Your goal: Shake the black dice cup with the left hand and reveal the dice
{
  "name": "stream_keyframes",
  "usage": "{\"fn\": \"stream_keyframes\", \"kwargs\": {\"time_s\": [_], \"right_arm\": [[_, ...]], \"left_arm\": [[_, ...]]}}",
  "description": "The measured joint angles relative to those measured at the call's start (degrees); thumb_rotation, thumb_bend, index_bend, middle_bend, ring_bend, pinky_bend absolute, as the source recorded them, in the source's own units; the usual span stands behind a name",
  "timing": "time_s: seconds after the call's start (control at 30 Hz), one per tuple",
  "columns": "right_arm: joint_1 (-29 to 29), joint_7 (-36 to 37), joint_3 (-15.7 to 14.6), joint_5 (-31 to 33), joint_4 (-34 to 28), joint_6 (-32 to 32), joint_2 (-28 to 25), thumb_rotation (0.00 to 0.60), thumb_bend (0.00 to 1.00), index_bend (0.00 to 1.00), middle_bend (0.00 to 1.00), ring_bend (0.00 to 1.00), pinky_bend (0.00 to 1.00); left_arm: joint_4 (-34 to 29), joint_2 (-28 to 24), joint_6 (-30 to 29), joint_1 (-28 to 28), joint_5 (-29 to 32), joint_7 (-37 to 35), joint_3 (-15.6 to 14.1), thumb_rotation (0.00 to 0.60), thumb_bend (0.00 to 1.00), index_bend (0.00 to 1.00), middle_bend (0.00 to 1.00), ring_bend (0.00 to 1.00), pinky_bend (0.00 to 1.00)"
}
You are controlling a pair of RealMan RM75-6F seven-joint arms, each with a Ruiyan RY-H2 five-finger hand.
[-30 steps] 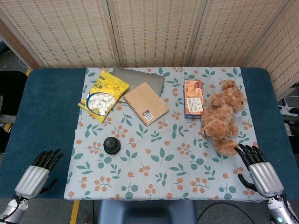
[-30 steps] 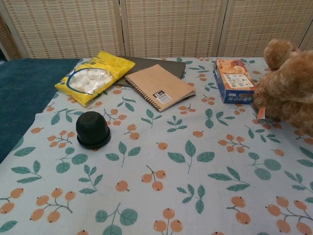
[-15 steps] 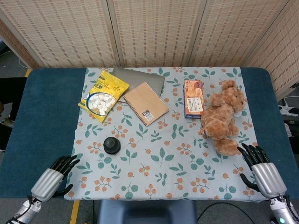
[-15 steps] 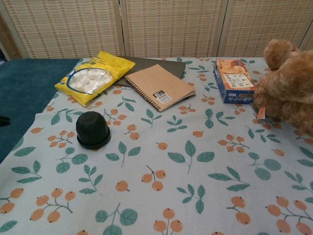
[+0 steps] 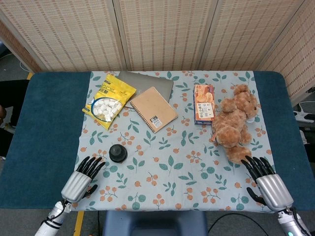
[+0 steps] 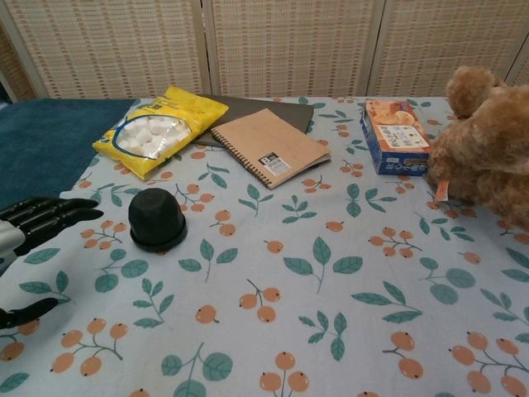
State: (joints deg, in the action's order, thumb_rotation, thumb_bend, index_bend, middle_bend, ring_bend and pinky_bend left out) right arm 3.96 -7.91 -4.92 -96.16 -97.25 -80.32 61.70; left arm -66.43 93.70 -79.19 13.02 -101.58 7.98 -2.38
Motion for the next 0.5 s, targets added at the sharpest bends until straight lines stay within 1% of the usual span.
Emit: {"fn": "stream_keyframes", "kwargs": {"time_s": [0.17, 0.3, 0.5], "right_arm": [[0.11, -1.10, 0.18, 0.78, -0.11, 0.63, 0.36, 0.600, 0.27, 0.00, 0.00, 0.00, 0.00], [0.42, -2.22, 0.40, 1.59, -0.10, 1.63, 0.88, 0.600, 0.27, 0.00, 0.00, 0.00, 0.00], [0.92, -4.51, 1.38, 4.11, 0.21, 2.88, 1.93, 0.600, 0.27, 0.00, 0.00, 0.00, 0.00]], "left_arm": [[6.29, 5.21, -1.27, 1.00, 1.33, -0.47, 1.83, 0.600, 0.31, 0.00, 0.00, 0.00, 0.05], [8.03, 7.27, -1.58, 2.26, 2.04, -1.56, 2.61, 0.600, 0.31, 0.00, 0.00, 0.00, 0.05], [8.41, 9.85, -0.38, 4.13, 4.08, -2.30, 3.86, 0.600, 0.31, 0.00, 0.00, 0.00, 0.05]]}}
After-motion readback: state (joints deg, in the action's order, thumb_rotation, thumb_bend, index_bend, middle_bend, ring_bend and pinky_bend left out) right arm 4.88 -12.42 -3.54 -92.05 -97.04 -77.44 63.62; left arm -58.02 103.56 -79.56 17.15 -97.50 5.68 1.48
